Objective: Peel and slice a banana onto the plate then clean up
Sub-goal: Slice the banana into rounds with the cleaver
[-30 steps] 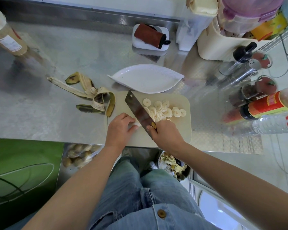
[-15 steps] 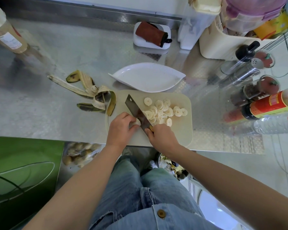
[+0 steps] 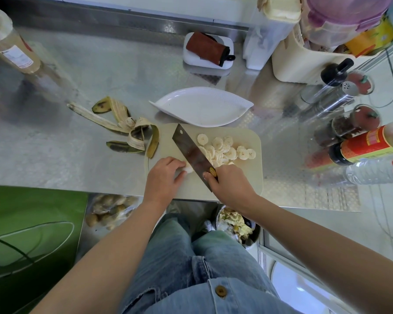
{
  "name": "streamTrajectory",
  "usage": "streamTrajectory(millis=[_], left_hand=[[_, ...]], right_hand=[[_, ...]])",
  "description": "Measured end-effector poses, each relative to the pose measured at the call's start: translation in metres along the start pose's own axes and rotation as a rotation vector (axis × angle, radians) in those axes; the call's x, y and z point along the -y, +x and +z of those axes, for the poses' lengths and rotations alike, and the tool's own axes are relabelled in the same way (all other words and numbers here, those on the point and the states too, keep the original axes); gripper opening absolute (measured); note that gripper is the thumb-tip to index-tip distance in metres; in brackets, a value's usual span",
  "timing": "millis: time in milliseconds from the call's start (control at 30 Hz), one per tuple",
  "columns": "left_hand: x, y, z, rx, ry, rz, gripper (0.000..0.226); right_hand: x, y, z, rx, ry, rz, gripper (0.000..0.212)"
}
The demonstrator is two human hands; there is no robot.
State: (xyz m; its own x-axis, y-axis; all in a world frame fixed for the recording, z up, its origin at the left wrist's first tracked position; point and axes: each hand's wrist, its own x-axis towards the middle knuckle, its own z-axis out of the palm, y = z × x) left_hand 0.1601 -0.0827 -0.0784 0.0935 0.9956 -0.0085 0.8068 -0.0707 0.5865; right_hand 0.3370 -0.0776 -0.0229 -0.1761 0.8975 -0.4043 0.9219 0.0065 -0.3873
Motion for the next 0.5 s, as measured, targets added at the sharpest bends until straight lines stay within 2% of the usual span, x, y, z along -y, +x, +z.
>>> streamTrajectory(millis=[500], left_hand=[[0.001,0.003,0.001,-0.011,-0.020,-0.006,0.020]], right_hand=[[0.006,0.003,0.017,0.045,0.015,0.045,0.047]])
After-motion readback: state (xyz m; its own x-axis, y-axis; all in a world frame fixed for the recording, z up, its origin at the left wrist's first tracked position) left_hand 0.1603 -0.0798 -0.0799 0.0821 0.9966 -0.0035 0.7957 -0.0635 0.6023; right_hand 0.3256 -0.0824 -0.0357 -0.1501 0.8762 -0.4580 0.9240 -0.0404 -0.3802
